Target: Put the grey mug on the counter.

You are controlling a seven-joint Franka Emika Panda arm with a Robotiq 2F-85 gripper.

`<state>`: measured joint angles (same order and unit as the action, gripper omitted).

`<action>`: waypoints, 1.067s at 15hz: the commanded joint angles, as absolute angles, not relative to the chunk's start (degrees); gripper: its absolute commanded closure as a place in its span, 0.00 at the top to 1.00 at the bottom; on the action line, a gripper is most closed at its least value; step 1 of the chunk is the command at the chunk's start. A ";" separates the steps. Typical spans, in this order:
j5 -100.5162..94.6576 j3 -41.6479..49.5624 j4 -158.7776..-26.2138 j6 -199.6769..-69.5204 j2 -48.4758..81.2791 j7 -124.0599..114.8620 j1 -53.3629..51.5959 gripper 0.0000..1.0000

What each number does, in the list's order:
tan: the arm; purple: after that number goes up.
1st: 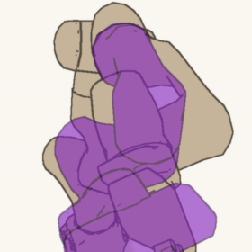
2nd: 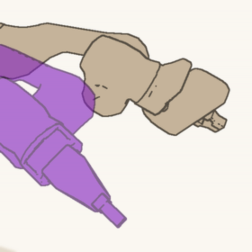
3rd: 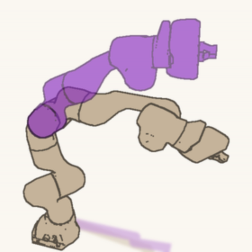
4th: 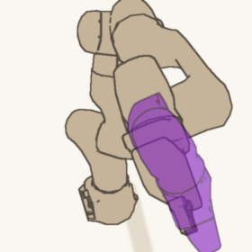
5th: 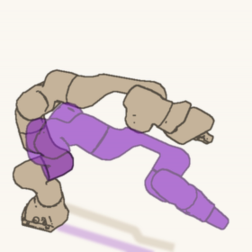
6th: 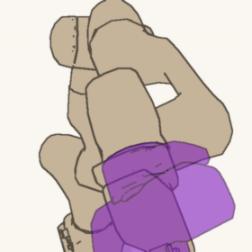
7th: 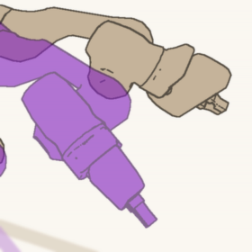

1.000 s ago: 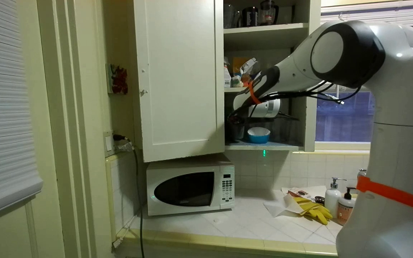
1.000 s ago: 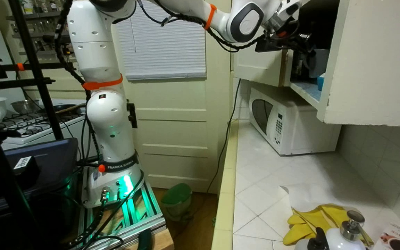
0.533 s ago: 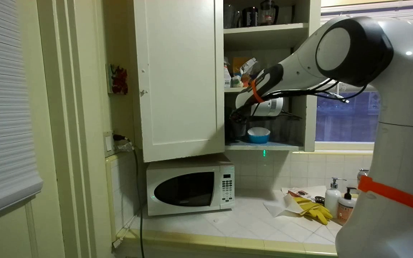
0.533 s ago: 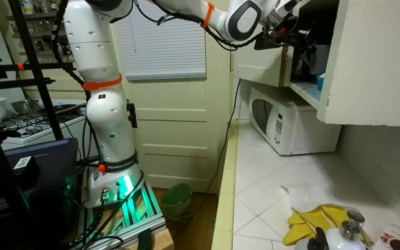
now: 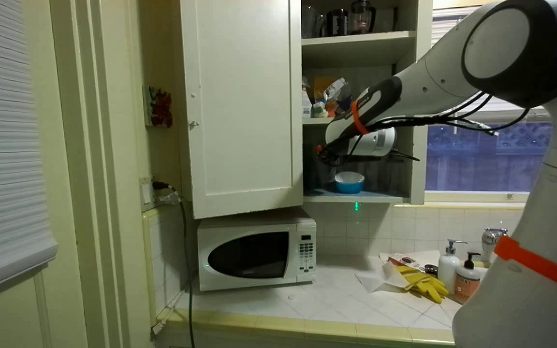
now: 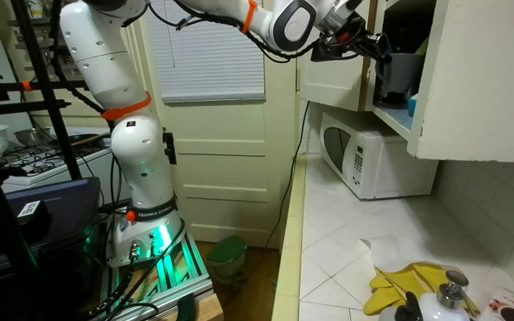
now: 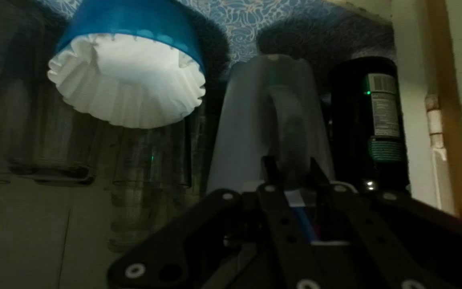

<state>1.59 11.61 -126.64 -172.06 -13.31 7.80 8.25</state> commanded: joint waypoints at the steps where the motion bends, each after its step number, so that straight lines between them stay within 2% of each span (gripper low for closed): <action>1: 0.89 11.36 -131.97 -173.54 -19.26 6.82 8.77 0.05; 16: 0.52 8.80 -144.65 -171.44 -31.42 4.62 10.19 0.05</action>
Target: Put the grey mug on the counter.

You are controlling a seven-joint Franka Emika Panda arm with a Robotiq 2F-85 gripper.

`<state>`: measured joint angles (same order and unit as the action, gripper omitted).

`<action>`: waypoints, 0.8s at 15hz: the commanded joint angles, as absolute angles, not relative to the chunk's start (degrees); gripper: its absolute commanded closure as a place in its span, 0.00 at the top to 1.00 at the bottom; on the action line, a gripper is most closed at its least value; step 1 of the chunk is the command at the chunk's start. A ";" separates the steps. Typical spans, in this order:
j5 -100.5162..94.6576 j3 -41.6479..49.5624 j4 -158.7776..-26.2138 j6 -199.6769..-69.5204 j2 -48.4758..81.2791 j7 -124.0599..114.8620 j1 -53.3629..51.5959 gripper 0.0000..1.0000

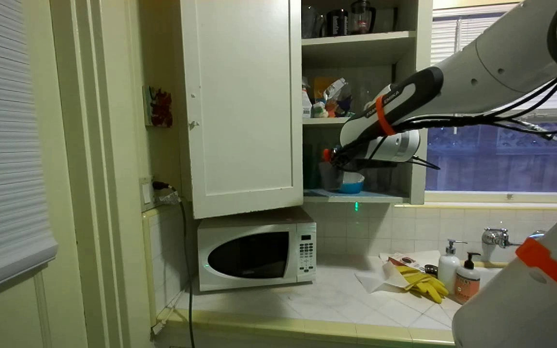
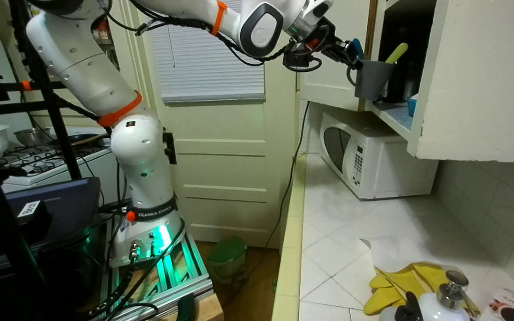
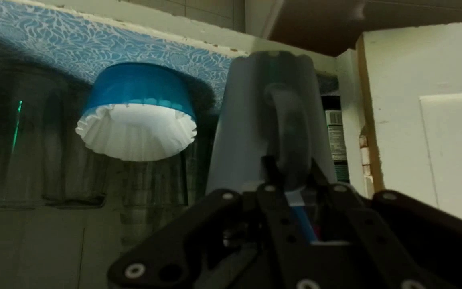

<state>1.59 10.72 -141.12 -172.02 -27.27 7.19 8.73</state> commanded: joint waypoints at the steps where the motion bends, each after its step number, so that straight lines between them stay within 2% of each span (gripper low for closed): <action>1: 0.42 7.87 -145.76 -171.50 -32.09 3.69 10.81 0.05; 12: 0.59 -1.24 -155.50 -169.23 -38.87 -6.65 18.29 0.05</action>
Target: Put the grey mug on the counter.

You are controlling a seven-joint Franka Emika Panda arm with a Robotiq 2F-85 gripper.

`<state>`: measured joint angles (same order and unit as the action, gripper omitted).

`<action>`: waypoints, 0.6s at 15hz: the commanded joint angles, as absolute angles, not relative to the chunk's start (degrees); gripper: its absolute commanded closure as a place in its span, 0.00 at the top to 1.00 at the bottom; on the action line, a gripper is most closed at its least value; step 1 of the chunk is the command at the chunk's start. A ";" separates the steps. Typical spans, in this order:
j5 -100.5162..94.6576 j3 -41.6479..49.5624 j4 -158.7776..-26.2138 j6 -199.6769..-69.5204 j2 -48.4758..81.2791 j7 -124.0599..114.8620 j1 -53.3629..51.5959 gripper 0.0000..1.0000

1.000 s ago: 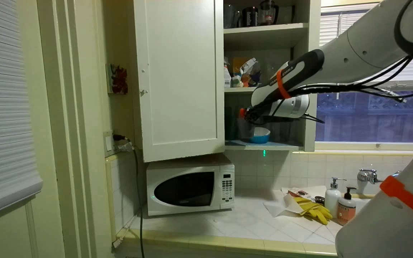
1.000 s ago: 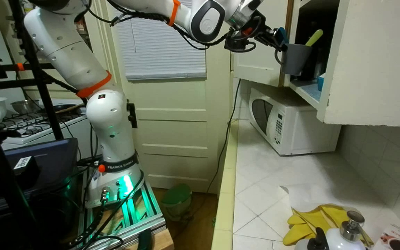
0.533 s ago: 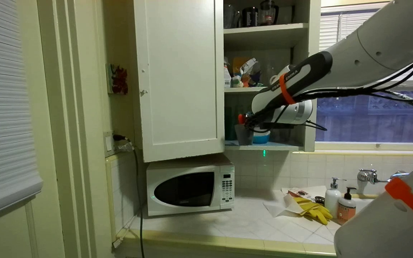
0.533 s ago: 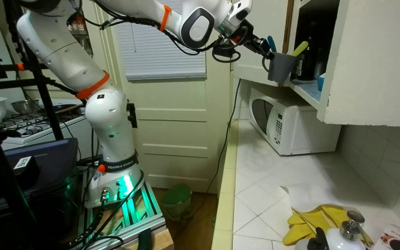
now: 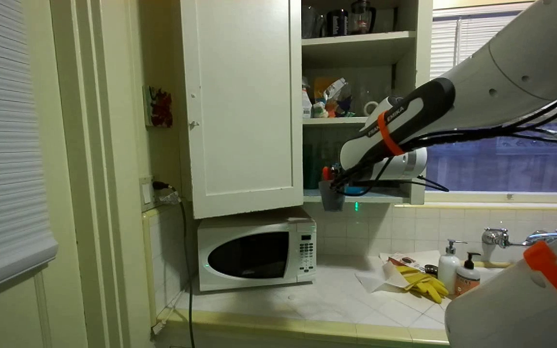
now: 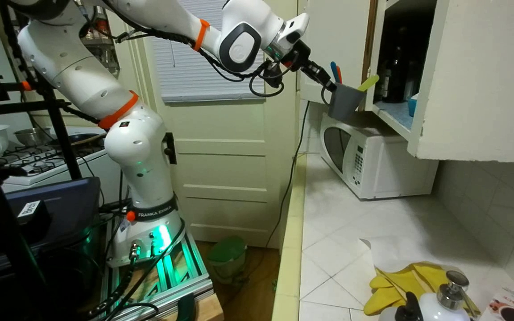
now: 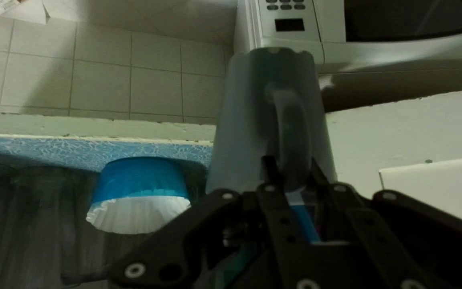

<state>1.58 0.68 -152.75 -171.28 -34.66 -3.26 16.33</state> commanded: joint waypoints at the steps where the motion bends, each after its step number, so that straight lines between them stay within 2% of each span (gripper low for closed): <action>1: 0.60 -1.82 -156.24 -168.94 -39.39 -7.35 18.73 0.05; 9: 0.55 -5.47 -157.57 -164.20 -39.11 -13.34 21.80 0.05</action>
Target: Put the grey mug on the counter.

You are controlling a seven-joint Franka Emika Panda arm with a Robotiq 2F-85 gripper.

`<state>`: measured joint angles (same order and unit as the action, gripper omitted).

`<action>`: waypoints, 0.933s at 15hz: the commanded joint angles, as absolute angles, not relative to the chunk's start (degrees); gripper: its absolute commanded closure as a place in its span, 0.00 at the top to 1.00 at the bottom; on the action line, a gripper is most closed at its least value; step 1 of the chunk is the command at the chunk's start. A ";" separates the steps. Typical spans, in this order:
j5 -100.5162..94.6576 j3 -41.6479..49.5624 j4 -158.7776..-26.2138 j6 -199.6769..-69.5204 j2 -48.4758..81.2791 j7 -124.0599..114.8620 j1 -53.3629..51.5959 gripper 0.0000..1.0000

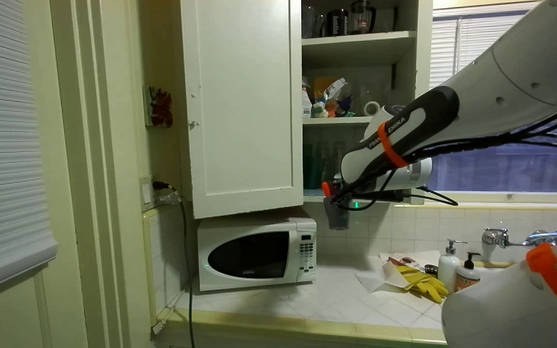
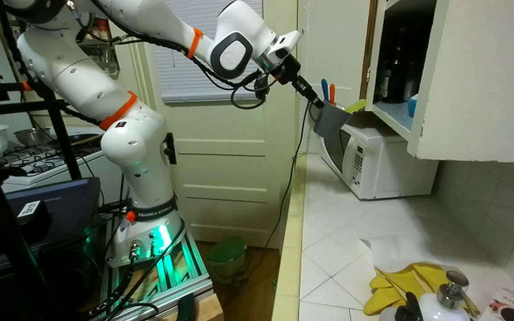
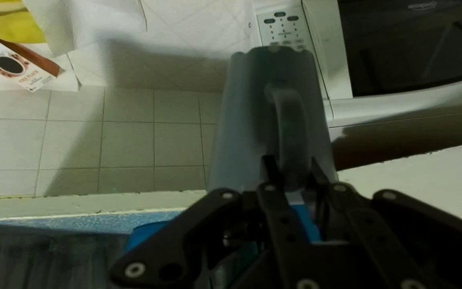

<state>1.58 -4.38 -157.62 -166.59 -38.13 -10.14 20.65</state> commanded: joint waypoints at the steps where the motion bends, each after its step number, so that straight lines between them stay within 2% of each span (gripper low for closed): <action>1: 0.47 -5.68 -157.58 -163.69 -38.86 -13.89 21.93 0.05; 14: -2.60 -7.31 -157.91 -163.09 -32.16 -19.34 25.25 0.05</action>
<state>0.09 -5.95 -157.98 -162.11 -33.88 -16.33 22.76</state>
